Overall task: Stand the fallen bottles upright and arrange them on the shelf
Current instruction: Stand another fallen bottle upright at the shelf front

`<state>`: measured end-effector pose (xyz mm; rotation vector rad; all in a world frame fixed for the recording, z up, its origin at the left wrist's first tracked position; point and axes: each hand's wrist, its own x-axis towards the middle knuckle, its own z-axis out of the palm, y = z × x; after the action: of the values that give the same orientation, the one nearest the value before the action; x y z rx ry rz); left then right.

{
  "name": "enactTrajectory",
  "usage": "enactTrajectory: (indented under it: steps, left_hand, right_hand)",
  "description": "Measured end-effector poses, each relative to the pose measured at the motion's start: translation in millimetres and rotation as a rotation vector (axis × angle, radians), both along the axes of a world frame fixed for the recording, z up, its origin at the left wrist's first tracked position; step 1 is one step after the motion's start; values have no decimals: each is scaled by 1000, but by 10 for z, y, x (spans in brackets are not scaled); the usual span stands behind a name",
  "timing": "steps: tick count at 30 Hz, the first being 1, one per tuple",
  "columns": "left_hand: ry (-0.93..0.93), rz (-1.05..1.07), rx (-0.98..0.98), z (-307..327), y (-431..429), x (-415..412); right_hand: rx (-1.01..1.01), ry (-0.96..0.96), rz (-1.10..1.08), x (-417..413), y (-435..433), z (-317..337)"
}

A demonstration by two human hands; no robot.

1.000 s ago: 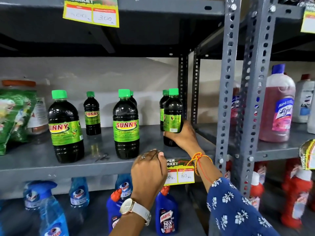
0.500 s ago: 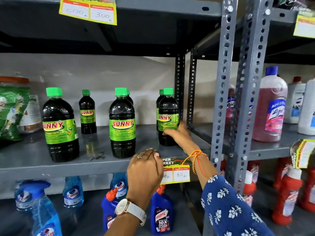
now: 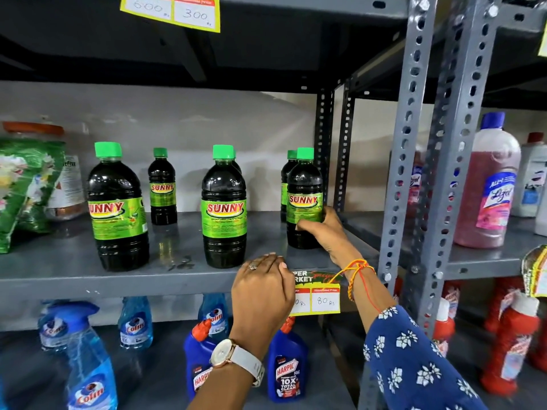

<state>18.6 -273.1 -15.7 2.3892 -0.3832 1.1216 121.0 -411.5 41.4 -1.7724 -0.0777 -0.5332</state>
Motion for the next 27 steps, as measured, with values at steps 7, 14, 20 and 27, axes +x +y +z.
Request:
enactTrajectory:
  steps: [7, 14, 20, 27]
  left_hand:
    - [-21, -15, -9, -11, 7, 12]
    - [-10, -10, 8, -19, 9, 13]
    - [-8, -8, 36, -3, 28, 1]
    - [-48, 5, 44, -6, 34, -10]
  right_hand:
    - [85, -7, 7, -12, -1, 3]
    - [17, 6, -28, -24, -23, -20]
    - [-52, 14, -12, -119, -29, 4]
    - [-112, -42, 37, -434, -56, -9]
